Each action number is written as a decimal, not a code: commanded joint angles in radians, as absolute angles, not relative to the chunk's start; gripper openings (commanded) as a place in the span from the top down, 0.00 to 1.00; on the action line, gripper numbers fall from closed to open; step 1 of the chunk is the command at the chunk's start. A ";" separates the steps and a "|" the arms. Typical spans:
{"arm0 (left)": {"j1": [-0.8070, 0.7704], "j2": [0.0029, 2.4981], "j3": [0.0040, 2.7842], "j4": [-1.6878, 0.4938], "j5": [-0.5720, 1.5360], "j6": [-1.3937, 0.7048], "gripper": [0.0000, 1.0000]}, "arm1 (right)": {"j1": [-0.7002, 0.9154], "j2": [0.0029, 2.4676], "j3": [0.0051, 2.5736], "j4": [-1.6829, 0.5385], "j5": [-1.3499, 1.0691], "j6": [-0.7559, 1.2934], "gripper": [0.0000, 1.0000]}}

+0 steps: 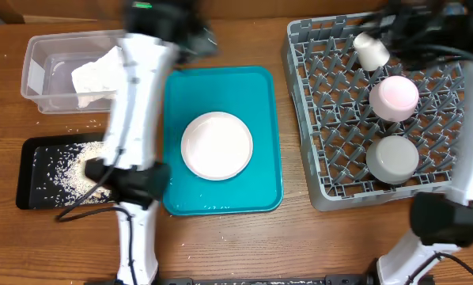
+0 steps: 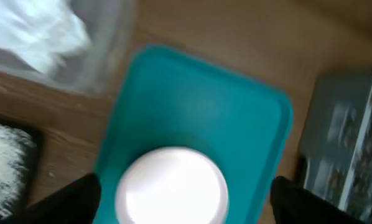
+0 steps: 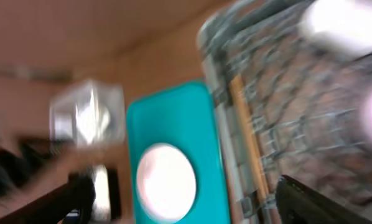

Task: Sort waste into correct bins and load items into the dishwasher
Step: 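Set the emptied plate back down on the teal tray, then grasp the plate rim with the right gripper and lift it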

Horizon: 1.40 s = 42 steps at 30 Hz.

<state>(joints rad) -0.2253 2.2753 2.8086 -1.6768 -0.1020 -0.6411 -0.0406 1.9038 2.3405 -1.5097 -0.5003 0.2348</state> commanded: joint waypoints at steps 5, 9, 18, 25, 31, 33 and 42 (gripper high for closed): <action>0.049 2.257 2.944 -1.690 -0.022 -0.574 0.00 | 0.300 2.022 2.162 -1.450 -0.300 0.241 0.15; 0.151 2.257 2.939 -1.690 -0.021 -0.516 0.00 | 0.425 2.091 2.055 -1.367 -0.273 0.269 0.15; 0.253 2.257 2.939 -1.689 -0.007 -0.460 0.00 | 0.530 2.197 1.863 -1.202 -0.237 0.346 0.19; 0.254 2.257 2.939 -1.689 -0.007 -0.460 0.00 | 0.556 2.239 1.771 -1.112 -0.248 0.420 0.34; 0.254 2.257 2.939 -1.690 -0.007 -0.460 0.00 | 0.562 2.239 1.686 -1.032 -0.248 0.425 0.56; 0.254 2.257 2.939 -1.690 -0.007 -0.460 0.00 | 0.563 2.239 1.669 -1.021 -0.244 0.442 0.65; 0.254 2.257 2.939 -1.690 -0.007 -0.460 0.00 | 0.527 2.226 1.797 -1.102 -0.226 0.454 0.96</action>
